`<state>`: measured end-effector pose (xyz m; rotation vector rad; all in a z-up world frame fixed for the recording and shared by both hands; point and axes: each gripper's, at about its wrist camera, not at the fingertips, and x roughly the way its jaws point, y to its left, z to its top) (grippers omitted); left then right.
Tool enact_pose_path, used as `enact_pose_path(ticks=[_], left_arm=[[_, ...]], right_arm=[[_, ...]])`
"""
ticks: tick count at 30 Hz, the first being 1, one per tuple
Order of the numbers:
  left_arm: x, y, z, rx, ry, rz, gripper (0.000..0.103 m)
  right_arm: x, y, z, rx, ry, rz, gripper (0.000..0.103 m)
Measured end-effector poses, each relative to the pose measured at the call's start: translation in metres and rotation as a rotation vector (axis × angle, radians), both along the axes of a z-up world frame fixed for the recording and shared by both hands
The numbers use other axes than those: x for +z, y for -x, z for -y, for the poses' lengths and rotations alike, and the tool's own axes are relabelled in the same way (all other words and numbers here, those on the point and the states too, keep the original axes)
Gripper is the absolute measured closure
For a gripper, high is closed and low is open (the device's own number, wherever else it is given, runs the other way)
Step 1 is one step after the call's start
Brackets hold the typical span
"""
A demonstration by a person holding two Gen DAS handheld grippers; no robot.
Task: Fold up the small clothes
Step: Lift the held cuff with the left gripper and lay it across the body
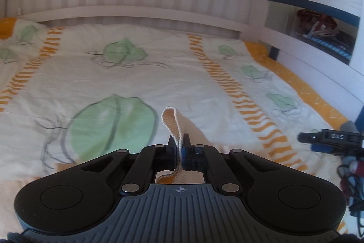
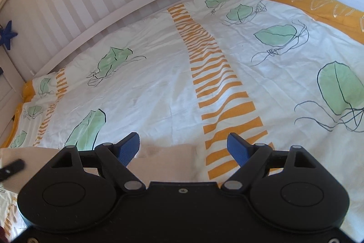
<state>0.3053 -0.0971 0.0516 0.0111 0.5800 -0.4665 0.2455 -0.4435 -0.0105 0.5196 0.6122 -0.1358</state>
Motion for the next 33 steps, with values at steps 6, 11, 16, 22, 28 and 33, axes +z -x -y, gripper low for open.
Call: enact_pose_path(ticks=[6,11,16,22,28,33], left_arm=[[-0.030,-0.019,-0.056,0.172,0.026,-0.126,0.099],[-0.057,-0.021,-0.087,0.259,0.002,-0.173,0.099],[-0.076,-0.022,-0.110,0.281,0.023,-0.226,0.099],[-0.097,-0.028,-0.120,0.288,0.016,-0.263,0.099],[-0.103,-0.037,-0.116,0.266,-0.044,-0.283,0.098],[-0.107,-0.038,-0.118,0.261,-0.052,-0.293,0.097]], right_arm=[[-0.006,-0.004,-0.007,0.023,0.009,-0.026,0.018],[-0.013,-0.009,-0.015,0.049,0.014,-0.051,0.018],[-0.024,-0.015,-0.026,0.070,0.008,-0.077,0.017],[-0.047,-0.031,-0.043,0.109,0.002,-0.094,0.018],[-0.070,-0.049,-0.054,0.159,-0.038,-0.074,0.018],[-0.080,-0.055,-0.052,0.169,-0.093,-0.043,0.031]])
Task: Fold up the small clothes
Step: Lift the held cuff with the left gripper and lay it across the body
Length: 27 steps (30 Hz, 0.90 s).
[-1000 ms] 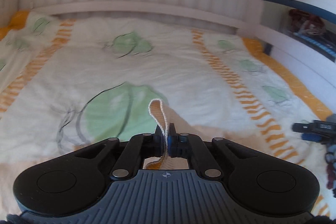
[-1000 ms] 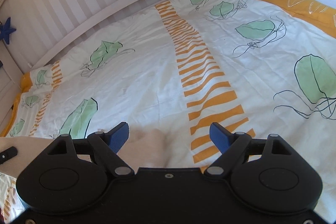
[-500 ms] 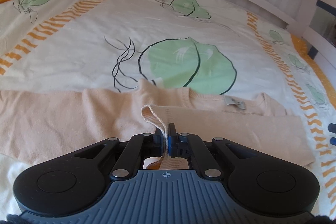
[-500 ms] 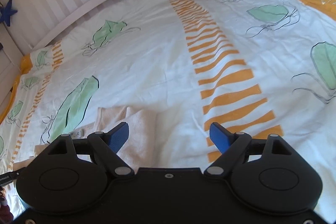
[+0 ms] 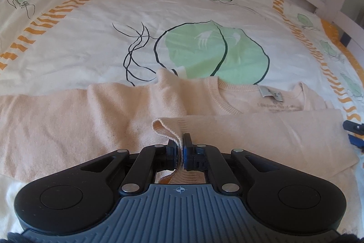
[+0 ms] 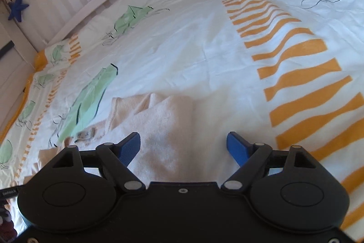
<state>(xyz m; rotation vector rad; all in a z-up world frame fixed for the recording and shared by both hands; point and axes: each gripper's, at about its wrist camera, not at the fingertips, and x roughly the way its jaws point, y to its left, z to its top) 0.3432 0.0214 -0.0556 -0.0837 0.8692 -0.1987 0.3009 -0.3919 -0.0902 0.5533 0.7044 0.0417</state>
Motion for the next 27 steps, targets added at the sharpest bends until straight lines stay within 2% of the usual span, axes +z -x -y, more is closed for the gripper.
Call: enact_pose_path(ticks=[1,2,3,4,8,9,10,13,17,18,19,20,21,23,24,25,26,27], left_arm=[[-0.001,-0.001,0.000,0.000,0.000,-0.004,0.097],[-0.002,-0.002,0.001,0.001,0.000,-0.006,0.097],[-0.002,-0.003,0.002,0.000,-0.001,-0.006,0.097],[-0.002,-0.003,0.003,-0.004,-0.004,-0.004,0.097],[0.001,0.000,0.008,-0.036,0.010,0.013,0.097],[0.002,0.000,0.010,-0.044,0.018,0.013,0.097],[0.002,0.000,0.012,-0.049,0.017,0.015,0.097],[0.000,0.000,0.016,-0.060,0.003,0.014,0.097],[-0.001,0.000,0.013,-0.055,0.013,0.004,0.097],[-0.001,0.000,0.013,-0.054,0.012,0.004,0.097],[-0.001,-0.001,0.012,-0.052,0.012,0.004,0.097],[-0.001,-0.001,0.012,-0.051,0.012,0.003,0.097],[-0.002,-0.001,0.011,-0.049,0.013,0.001,0.097],[-0.003,-0.002,0.010,-0.045,0.014,-0.004,0.097],[-0.004,-0.002,0.010,-0.044,0.015,-0.006,0.097],[-0.004,-0.002,0.010,-0.042,0.016,-0.009,0.097],[-0.005,-0.002,0.009,-0.041,0.017,-0.011,0.097],[-0.005,-0.003,0.009,-0.041,0.018,-0.014,0.097]], right_arm=[[-0.001,-0.002,0.001,0.008,-0.022,0.002,0.044],[-0.002,-0.004,0.002,0.014,-0.047,-0.003,0.051],[-0.003,-0.005,0.002,0.018,-0.059,-0.015,0.074],[-0.002,-0.005,0.000,0.015,-0.040,-0.016,0.090],[0.020,0.004,-0.006,-0.041,0.193,-0.006,0.093],[0.021,0.005,-0.005,-0.062,0.227,-0.021,0.097],[0.019,0.005,-0.001,-0.079,0.244,-0.042,0.097],[0.011,0.008,0.014,-0.120,0.165,-0.060,0.097],[0.011,0.009,0.025,-0.109,-0.014,0.011,0.076],[0.010,0.009,0.025,-0.099,-0.046,0.024,0.052],[0.009,0.007,0.023,-0.086,-0.073,0.032,0.035],[0.008,0.005,0.021,-0.069,-0.090,0.037,0.032],[0.007,0.003,0.017,-0.051,-0.089,0.030,0.033],[0.004,-0.001,0.008,-0.005,-0.047,0.001,0.041],[0.003,-0.003,0.002,0.018,-0.018,-0.017,0.054],[0.002,-0.005,-0.005,0.034,0.022,-0.036,0.084],[0.003,-0.005,-0.012,0.046,0.079,-0.038,0.091],[0.007,-0.004,-0.018,0.060,0.151,-0.025,0.092]])
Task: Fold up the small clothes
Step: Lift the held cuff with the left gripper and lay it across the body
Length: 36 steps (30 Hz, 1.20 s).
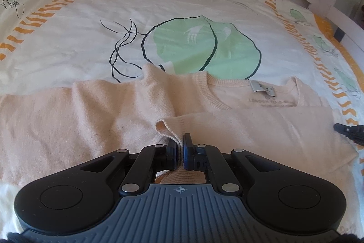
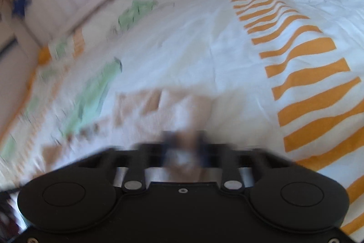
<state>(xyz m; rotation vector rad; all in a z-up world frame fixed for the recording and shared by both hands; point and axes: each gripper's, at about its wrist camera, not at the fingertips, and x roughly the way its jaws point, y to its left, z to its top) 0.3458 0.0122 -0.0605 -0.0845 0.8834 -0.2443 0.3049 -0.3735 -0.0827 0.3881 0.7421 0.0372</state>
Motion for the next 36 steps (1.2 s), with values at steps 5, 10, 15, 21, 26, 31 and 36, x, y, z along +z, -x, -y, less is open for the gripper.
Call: enact_pose_path(ticks=[5,10,15,21,26,31,36], left_arm=[[-0.001,0.000,0.001,-0.012,0.016,-0.011,0.097],[-0.002,-0.002,0.001,-0.015,0.013,-0.023,0.097],[-0.004,-0.003,0.002,-0.020,-0.003,-0.034,0.096],[-0.006,0.000,0.002,-0.028,-0.022,-0.055,0.096],[-0.006,0.001,-0.002,-0.024,-0.010,-0.074,0.096],[-0.006,0.000,-0.004,-0.028,-0.005,-0.087,0.096],[-0.006,0.002,-0.005,-0.033,-0.007,-0.093,0.095]], right_arm=[[0.000,0.001,-0.005,-0.018,0.185,0.000,0.093],[0.015,0.007,-0.002,-0.031,0.158,0.038,0.068],[0.044,0.029,-0.001,0.024,0.134,0.033,0.049],[0.051,0.051,-0.030,0.180,0.287,-0.034,0.037],[0.032,0.048,-0.052,0.242,0.420,-0.093,0.037],[0.017,0.041,-0.038,0.140,0.512,-0.171,0.037],[0.021,0.043,-0.021,0.103,0.424,-0.216,0.034]])
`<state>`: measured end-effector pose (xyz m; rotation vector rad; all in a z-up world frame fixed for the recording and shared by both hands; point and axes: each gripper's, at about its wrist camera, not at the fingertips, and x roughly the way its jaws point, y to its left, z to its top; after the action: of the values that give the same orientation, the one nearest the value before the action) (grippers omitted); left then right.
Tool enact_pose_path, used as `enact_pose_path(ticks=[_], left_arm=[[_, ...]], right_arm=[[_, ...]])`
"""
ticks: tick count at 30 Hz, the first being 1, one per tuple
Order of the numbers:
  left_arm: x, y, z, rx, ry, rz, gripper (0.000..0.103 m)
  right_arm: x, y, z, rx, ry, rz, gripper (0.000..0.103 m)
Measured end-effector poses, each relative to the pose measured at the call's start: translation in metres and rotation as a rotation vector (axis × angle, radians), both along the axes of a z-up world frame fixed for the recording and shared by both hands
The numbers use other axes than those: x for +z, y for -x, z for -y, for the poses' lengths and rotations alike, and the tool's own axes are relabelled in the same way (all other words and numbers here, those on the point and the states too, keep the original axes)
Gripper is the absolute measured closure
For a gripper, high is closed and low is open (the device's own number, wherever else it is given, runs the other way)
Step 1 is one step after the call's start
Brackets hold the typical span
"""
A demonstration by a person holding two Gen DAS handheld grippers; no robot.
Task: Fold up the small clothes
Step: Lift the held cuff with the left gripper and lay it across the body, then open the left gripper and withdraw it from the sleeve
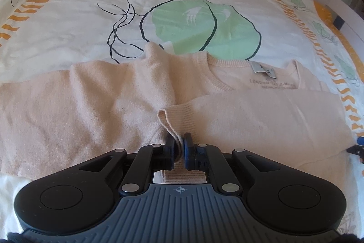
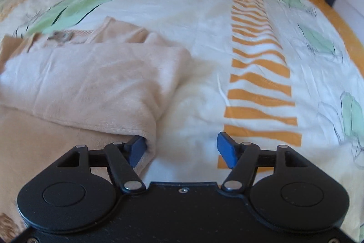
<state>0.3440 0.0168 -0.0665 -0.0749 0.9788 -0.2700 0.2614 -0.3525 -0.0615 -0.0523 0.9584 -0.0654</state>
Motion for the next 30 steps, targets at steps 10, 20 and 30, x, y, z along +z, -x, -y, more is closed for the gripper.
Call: enact_pose_path(ticks=[10,20,30], left_arm=[[0.009,0.013,-0.017,0.006,0.050,-0.041,0.093],[0.035,0.012,-0.080,0.210,0.117,0.063,0.069],[0.039,0.028,-0.196,0.571,0.248,0.158,0.035]], right_arm=[[0.030,-0.002,-0.006,-0.006,-0.091,0.098,0.020],[-0.001,-0.009,-0.023,0.011,0.003,-0.060,0.017],[0.054,-0.004,-0.028,-0.008,-0.085,0.163,0.015]])
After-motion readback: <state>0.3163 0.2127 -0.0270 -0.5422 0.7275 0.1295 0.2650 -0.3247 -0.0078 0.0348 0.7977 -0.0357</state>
